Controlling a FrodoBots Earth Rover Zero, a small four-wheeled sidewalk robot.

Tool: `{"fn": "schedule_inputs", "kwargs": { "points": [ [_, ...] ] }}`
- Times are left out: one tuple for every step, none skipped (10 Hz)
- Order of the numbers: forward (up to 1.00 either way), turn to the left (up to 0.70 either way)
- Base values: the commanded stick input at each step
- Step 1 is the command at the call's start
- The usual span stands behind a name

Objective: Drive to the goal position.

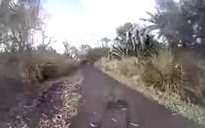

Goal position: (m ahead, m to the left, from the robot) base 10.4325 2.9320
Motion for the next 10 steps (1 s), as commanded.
{"fn": "schedule_inputs", "kwargs": {
  "points": [
    [0.85,0.0],
    [0.85,0.0],
    [0.85,0.0],
    [0.85,0.0],
    [0.85,0.0],
    [0.85,0.0],
    [0.85,0.0],
    [0.85,0.0],
    [0.85,0.0],
    [0.85,-0.18]
  ]
}}
